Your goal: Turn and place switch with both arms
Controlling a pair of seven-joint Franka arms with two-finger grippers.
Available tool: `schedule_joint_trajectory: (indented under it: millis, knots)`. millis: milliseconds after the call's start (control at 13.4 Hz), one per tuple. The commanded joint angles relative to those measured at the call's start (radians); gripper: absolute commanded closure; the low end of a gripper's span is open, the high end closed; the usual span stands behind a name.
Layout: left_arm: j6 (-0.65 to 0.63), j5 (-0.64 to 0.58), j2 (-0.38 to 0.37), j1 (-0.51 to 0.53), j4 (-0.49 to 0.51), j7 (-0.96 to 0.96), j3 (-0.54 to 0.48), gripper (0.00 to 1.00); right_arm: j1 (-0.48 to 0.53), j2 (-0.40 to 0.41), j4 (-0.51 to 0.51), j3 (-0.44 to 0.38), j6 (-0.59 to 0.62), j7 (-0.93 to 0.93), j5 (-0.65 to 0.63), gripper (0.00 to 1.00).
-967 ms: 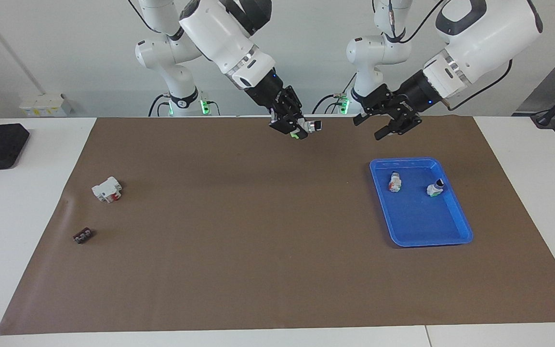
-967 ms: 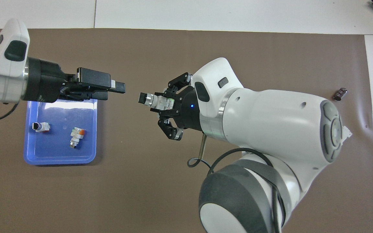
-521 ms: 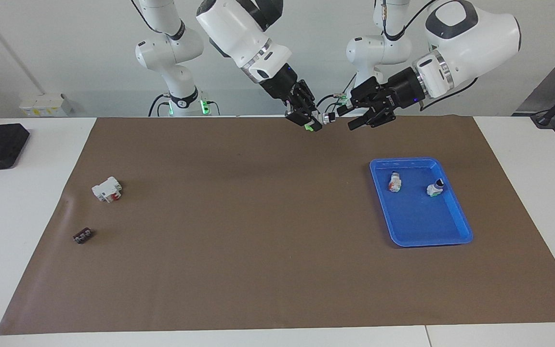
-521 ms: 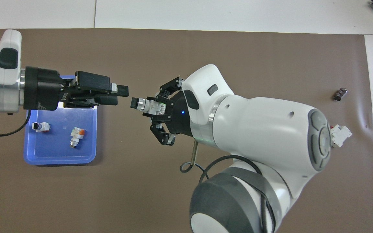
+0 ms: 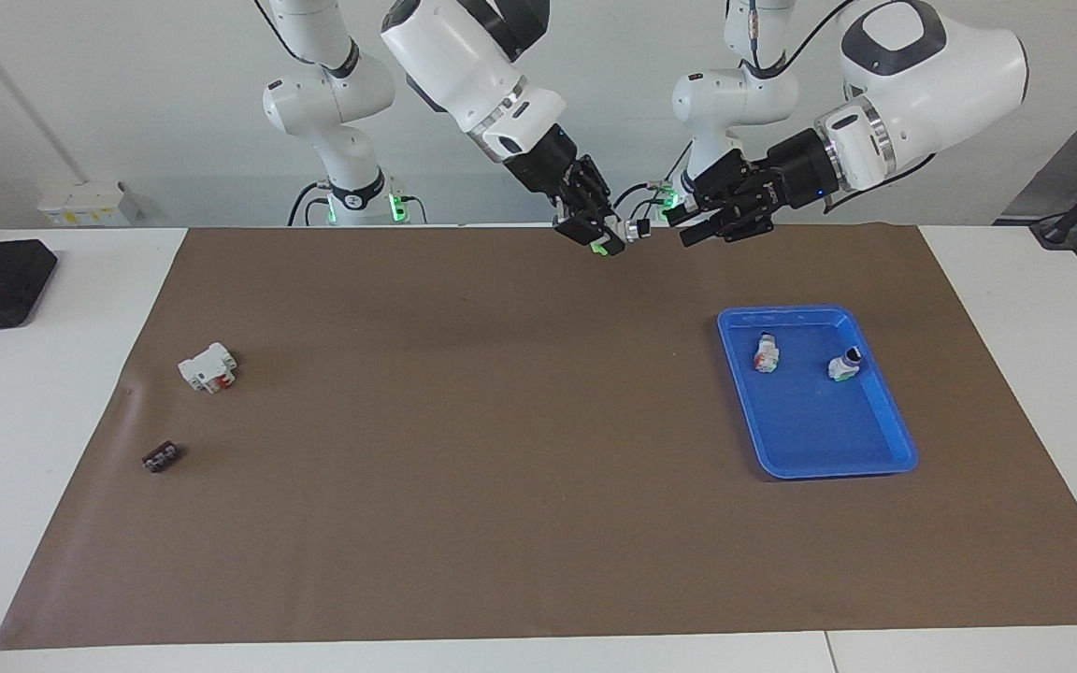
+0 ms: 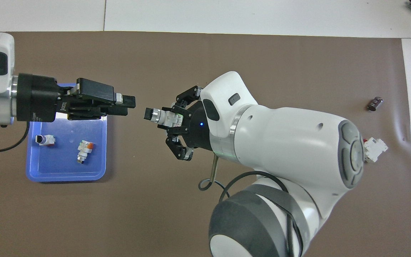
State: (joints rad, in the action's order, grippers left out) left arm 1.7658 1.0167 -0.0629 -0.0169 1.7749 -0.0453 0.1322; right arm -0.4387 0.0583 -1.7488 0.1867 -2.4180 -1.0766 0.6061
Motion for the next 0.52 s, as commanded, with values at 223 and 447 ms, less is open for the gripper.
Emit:
schedule_joint_trajectory:
  millis: [223, 447]
  knots:
    - [0.000, 0.023, -0.034, -0.005, 0.044, 0.010, 0.003, 0.53, 0.000, -0.017, -0.021, 0.000, -0.021, 0.017, 0.004, 1.00]
    - [0.023, 0.023, -0.034, -0.017, 0.046, 0.010, 0.006, 0.57, 0.000, -0.017, -0.021, 0.002, -0.021, 0.018, 0.006, 1.00]
